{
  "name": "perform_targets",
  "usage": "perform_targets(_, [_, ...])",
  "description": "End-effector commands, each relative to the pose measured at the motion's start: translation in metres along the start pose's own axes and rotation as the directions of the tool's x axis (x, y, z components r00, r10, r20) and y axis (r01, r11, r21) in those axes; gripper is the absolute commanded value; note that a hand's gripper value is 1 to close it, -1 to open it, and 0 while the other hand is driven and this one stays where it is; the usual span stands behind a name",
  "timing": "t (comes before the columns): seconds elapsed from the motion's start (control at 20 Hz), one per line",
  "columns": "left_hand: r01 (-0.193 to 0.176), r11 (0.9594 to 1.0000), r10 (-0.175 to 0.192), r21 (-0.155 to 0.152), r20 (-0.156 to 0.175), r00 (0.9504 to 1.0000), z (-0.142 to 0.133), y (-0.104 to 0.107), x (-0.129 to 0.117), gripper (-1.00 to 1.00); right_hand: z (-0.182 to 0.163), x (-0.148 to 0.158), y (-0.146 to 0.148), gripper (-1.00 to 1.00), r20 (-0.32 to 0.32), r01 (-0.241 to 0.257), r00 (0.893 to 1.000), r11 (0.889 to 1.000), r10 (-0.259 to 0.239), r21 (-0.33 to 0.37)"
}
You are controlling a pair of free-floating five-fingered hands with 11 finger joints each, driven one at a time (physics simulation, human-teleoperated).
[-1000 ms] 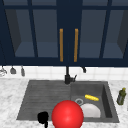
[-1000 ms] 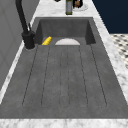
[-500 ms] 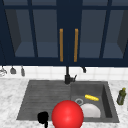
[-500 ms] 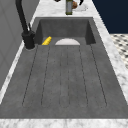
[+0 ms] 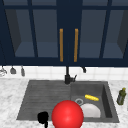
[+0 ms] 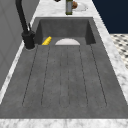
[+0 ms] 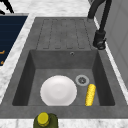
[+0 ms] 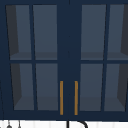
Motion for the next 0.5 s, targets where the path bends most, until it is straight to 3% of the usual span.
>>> perform_targets(0.0, [0.000, 1.0000, 0.000, 0.000, 0.000, 1.0000, 0.000, 0.000, 0.000, 0.00, 0.012, 0.006, -0.008, -1.00, -0.006, 0.018, 1.000, 1.000, -0.018, -0.008])
perform_targets(0.25, [0.000, 1.0000, 0.000, 0.000, 0.000, 1.0000, 0.000, 0.000, 0.000, 0.00, 0.034, 0.025, -0.017, -1.00, -0.037, -0.059, 0.998, 0.990, 0.054, -0.129])
perform_targets(0.45, [0.000, 1.0000, 0.000, 0.000, 0.000, 1.0000, 0.000, 0.000, 0.000, 0.00, 0.056, 0.026, -0.038, -1.00, -0.081, -0.047, 0.996, 0.984, 0.034, -0.170])
